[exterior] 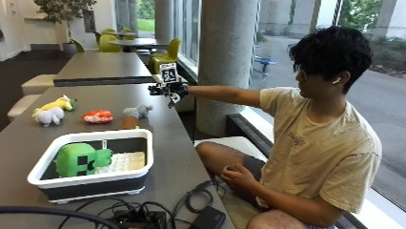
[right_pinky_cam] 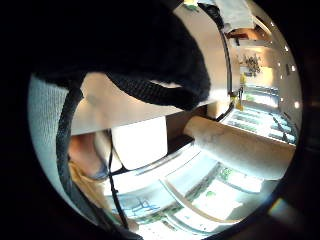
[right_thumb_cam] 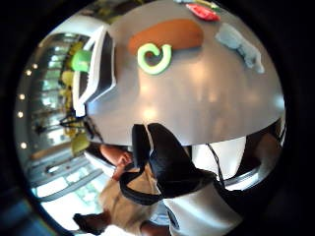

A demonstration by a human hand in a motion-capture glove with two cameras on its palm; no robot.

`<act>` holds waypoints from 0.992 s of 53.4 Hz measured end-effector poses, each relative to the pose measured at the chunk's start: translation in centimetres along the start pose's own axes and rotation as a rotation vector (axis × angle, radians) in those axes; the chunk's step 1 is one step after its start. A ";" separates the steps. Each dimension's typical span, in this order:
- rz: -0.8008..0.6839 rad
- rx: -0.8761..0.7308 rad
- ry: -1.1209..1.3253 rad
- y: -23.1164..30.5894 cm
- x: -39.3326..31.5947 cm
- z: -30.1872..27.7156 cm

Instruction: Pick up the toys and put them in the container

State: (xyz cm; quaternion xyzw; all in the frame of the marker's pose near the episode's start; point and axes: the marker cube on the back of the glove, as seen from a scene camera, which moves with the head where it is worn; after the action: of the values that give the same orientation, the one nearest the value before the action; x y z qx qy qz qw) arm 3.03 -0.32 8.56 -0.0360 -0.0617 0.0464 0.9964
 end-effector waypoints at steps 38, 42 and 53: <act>0.025 0.044 0.035 0.0 0.1 -2.0; -0.015 0.048 0.019 -0.1 -0.2 -2.1; 0.002 0.045 0.021 0.1 0.0 -2.0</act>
State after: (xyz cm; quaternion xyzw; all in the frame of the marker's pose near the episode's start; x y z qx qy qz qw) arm 3.32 -0.39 6.56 -0.0139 -0.0500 0.0484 0.9975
